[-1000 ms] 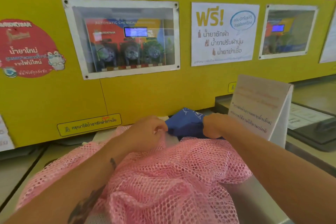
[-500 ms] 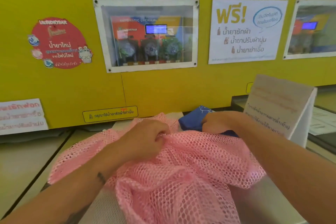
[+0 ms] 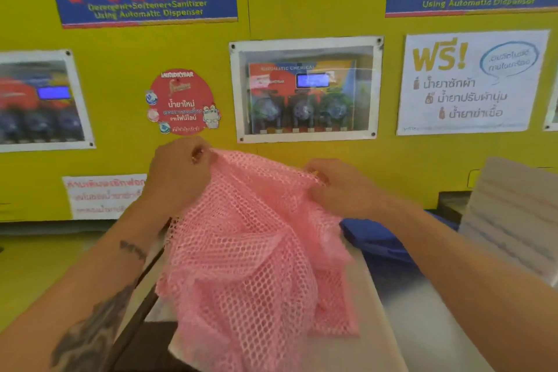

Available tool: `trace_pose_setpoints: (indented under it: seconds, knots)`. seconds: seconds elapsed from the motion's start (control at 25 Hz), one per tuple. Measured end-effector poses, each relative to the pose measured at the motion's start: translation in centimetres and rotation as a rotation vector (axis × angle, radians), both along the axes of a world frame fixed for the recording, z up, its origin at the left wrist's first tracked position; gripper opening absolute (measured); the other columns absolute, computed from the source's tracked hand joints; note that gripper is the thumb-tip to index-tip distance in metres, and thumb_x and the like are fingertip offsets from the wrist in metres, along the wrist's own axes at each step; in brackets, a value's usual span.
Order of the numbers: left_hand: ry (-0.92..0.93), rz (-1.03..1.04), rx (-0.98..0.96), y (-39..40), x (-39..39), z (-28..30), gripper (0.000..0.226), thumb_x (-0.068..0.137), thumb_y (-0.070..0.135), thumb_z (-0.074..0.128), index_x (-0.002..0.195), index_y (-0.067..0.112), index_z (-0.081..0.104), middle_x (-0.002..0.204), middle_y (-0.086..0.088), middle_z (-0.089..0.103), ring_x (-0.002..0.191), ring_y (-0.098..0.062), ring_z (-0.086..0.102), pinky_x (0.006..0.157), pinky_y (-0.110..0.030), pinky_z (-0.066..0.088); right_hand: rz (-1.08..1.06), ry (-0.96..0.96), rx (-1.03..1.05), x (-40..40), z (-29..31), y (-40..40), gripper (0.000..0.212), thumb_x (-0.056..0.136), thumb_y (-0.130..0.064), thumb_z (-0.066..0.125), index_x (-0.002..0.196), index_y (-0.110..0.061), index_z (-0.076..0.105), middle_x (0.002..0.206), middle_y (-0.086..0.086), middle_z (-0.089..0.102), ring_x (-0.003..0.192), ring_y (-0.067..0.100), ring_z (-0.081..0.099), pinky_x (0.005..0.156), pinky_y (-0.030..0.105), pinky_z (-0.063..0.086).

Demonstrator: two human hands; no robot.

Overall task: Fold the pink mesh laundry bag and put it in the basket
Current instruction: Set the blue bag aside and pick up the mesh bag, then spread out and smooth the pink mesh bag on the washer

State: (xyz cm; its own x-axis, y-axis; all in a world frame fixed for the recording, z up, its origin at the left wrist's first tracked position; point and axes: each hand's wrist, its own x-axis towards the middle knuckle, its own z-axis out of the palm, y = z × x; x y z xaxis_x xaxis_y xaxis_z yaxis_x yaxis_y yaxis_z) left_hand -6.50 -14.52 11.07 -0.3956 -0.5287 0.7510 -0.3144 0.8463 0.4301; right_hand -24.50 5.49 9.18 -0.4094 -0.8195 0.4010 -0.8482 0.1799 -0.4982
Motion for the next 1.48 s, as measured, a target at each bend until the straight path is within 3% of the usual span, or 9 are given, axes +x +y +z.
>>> trace_pose_setpoints:
  seconds: [0.2, 0.32, 0.4, 0.6, 0.84, 0.96, 1.2, 1.36, 1.48]
  knots:
    - [-0.18, -0.133, -0.041, 3.2, 4.5, -4.2, 0.01, 0.078, 0.042, 0.056, 0.079, 0.033, 0.053, 0.073, 0.011, 0.06, 0.068, -0.013, 0.057, 0.058, -0.034, 0.045, 0.079, -0.105, 0.003, 3.1, 0.5, -6.0, 0.02, 0.092, -0.028, 0.062, 0.111, -0.03, 0.058, 0.099, -0.009, 0.059, 0.08, 0.009, 0.058, 0.055, 0.024, 0.041]
    - [-0.754, -0.2, 0.191, 5.7, 5.5, -8.0, 0.057, 0.07, 0.071, 0.055, 0.12, 0.045, 0.05, 0.118, 0.019, 0.06, 0.105, -0.013, 0.059, 0.083, -0.034, 0.049, 0.151, -0.138, 0.236, 5.5, 1.4, -7.4, 0.043, 0.093, -0.041, 0.061, 0.132, -0.025, 0.052, 0.123, -0.007, 0.055, 0.106, 0.016, 0.057, 0.077, 0.03, 0.044]
    - [-0.865, -0.125, 0.122, 5.3, 6.4, -9.9, 0.054, 0.077, 0.051, 0.059, 0.129, 0.041, 0.046, 0.129, 0.012, 0.057, 0.116, -0.018, 0.055, 0.091, -0.033, 0.045, 0.269, -0.243, 0.474, 5.7, 1.8, -7.3, 0.054, 0.095, -0.041, 0.059, 0.143, -0.023, 0.045, 0.139, -0.006, 0.05, 0.121, 0.02, 0.054, 0.091, 0.034, 0.046]
    - [-0.337, 0.154, -0.007, 0.8, 11.8, -6.4, 0.021, 0.082, 0.019, 0.052, 0.076, 0.039, 0.054, 0.078, 0.014, 0.059, 0.077, -0.02, 0.059, 0.058, -0.031, 0.041, 0.201, 0.016, 0.489, 5.5, 0.6, -7.7, 0.058, 0.085, -0.008, 0.066, 0.138, -0.027, 0.05, 0.136, -0.002, 0.052, 0.111, 0.019, 0.058, 0.084, 0.034, 0.053]
    - [-0.593, 0.322, 0.404, -2.4, 19.4, -2.4, 0.064, 0.081, 0.018, 0.069, 0.138, 0.031, 0.043, 0.144, -0.005, 0.046, 0.122, -0.025, 0.052, 0.095, -0.041, 0.047, 0.253, -0.557, -0.052, 7.9, 1.8, -9.9, 0.024, 0.088, -0.002, 0.06, 0.099, -0.022, 0.065, 0.103, 0.007, 0.065, 0.082, 0.02, 0.062, 0.064, 0.038, 0.057]
    - [-0.329, 0.052, 0.309, 1.2, 17.6, -2.7, 0.059, 0.075, 0.04, 0.066, 0.127, 0.052, 0.041, 0.133, 0.016, 0.051, 0.12, -0.003, 0.05, 0.088, -0.026, 0.044, 0.386, -0.777, -0.084, 10.8, 3.4, -11.3, 0.018, 0.088, 0.0, 0.063, 0.099, -0.014, 0.067, 0.094, 0.009, 0.066, 0.078, 0.02, 0.062, 0.058, 0.032, 0.057]
    - [-0.052, -0.032, 0.344, 1.0, 12.5, -3.9, 0.082, 0.077, 0.027, 0.077, 0.143, 0.03, 0.029, 0.116, 0.009, 0.058, 0.102, -0.008, 0.057, 0.081, -0.03, 0.045, 0.466, -0.541, -0.026, 15.0, 4.3, -13.4, 0.025, 0.087, -0.006, 0.065, 0.108, -0.019, 0.059, 0.083, 0.005, 0.074, 0.071, 0.021, 0.07, 0.078, 0.041, 0.057]
    - [0.141, 0.131, 0.25, -3.7, 13.5, -3.4, 0.008, 0.086, 0.015, 0.06, 0.089, 0.018, 0.066, 0.076, -0.001, 0.067, 0.072, -0.02, 0.062, 0.058, -0.035, 0.045, 0.403, -0.19, 0.167, 14.6, 3.0, -13.4, 0.033, 0.089, -0.001, 0.057, 0.114, -0.023, 0.054, 0.114, 0.003, 0.069, 0.098, 0.019, 0.067, 0.089, 0.045, 0.055]
    - [0.272, 0.246, 0.209, -7.4, 15.5, -2.3, 0.018, 0.087, 0.018, 0.054, 0.071, 0.011, 0.059, 0.067, -0.002, 0.06, 0.065, -0.022, 0.054, 0.052, -0.032, 0.036, 0.437, 0.0, 0.402, 14.1, 1.4, -13.0, 0.067, 0.08, -0.015, 0.074, 0.135, -0.036, 0.042, 0.145, -0.005, 0.043, 0.129, 0.018, 0.046, 0.106, 0.044, 0.043]
